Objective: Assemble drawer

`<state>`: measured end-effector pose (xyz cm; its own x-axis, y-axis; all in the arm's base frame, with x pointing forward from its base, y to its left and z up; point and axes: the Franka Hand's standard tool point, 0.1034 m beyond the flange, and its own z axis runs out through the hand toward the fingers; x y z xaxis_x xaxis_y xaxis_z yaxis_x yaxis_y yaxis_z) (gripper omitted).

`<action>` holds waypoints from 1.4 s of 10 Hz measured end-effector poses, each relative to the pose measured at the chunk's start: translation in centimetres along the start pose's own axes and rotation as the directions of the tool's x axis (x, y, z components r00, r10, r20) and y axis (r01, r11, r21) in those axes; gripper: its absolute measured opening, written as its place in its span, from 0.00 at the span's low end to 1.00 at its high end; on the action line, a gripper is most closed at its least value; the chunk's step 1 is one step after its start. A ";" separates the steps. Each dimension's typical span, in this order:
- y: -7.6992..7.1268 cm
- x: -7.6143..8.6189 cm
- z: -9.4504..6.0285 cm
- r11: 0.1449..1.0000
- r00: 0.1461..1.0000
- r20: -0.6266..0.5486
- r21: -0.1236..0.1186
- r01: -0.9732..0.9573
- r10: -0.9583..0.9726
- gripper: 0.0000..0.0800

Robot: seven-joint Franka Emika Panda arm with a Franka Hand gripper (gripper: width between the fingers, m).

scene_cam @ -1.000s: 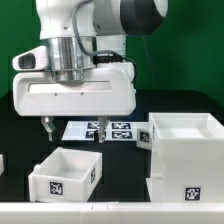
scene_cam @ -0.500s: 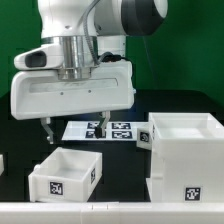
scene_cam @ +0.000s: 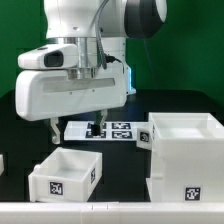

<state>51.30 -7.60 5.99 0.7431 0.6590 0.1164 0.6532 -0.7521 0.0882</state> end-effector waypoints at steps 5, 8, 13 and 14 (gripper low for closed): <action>1.0 -0.3 1.1 0.856 0.855 0.051 0.021 0.516 -0.516 0.81; 0.7 -0.9 2.1 0.858 0.856 0.059 0.039 0.513 -0.514 0.81; 0.0 -2.0 4.3 0.861 0.858 0.071 0.047 0.506 -0.508 0.81; 0.0 -2.1 4.3 0.862 0.859 0.072 0.047 0.504 -0.507 0.81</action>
Offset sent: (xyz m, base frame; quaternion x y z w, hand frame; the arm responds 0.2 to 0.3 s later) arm 0.0000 0.0000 0.0000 0.0000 0.0000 -0.1938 0.9810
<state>50.40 -8.92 1.46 0.3181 0.9479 -0.0156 0.9448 -0.3156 0.0881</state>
